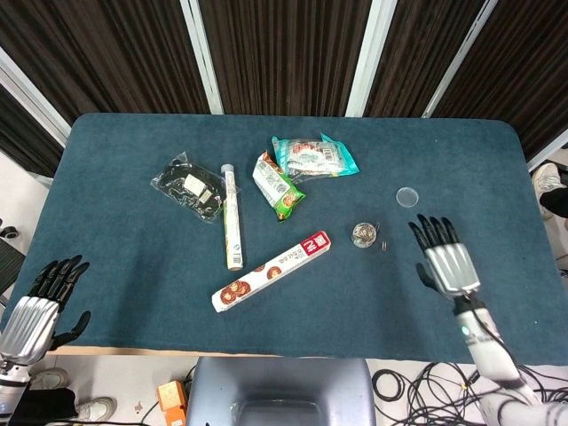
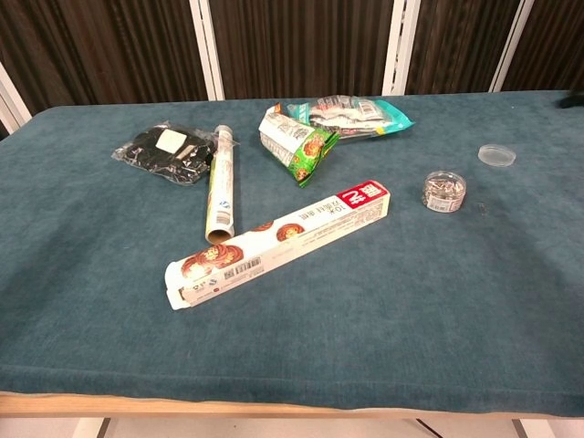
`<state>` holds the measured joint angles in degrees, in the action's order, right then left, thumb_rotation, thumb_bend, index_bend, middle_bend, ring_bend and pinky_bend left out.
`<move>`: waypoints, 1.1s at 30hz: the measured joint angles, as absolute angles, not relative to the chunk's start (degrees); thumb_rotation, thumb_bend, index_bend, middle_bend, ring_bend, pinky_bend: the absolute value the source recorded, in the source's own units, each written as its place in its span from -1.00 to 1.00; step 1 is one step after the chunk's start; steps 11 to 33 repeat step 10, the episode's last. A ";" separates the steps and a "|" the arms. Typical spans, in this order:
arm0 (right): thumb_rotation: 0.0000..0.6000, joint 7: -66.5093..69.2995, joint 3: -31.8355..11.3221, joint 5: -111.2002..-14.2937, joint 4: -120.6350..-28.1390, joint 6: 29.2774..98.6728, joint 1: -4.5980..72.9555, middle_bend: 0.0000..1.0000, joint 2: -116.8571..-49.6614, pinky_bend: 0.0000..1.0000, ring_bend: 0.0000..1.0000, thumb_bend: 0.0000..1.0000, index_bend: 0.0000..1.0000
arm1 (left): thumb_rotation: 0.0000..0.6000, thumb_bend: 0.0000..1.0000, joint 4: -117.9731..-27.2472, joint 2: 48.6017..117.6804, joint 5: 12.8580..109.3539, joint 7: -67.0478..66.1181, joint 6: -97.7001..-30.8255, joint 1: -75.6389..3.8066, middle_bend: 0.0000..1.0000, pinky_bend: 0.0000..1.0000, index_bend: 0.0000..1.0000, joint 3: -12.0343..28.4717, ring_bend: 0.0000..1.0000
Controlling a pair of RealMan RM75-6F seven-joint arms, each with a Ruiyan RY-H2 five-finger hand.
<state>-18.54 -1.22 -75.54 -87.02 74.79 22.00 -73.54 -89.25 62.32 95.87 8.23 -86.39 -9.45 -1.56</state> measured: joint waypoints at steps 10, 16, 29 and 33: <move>1.00 -15.90 3.46 -81.90 -91.00 85.48 11.15 -1.00 -69.42 -1.00 -1.00 -0.19 -1.00 | 1.00 -0.21 -89.77 62.67 97.82 6.42 -87.04 -9.31 -1.00 -0.91 -1.00 -2.18 -1.00; 1.00 -15.90 3.46 -81.90 -91.00 85.48 11.15 -1.00 -69.42 -1.00 -1.00 -0.19 -1.00 | 1.00 -0.21 -89.77 62.67 97.82 6.42 -87.04 -9.31 -1.00 -0.91 -1.00 -2.18 -1.00; 1.00 -15.90 3.46 -81.90 -91.00 85.48 11.15 -1.00 -69.42 -1.00 -1.00 -0.19 -1.00 | 1.00 -0.21 -89.77 62.67 97.82 6.42 -87.04 -9.31 -1.00 -0.91 -1.00 -2.18 -1.00; 1.00 -15.90 3.46 -81.90 -91.00 85.48 11.15 -1.00 -69.42 -1.00 -1.00 -0.19 -1.00 | 1.00 -0.21 -89.77 62.67 97.82 6.42 -87.04 -9.31 -1.00 -0.91 -1.00 -2.18 -1.00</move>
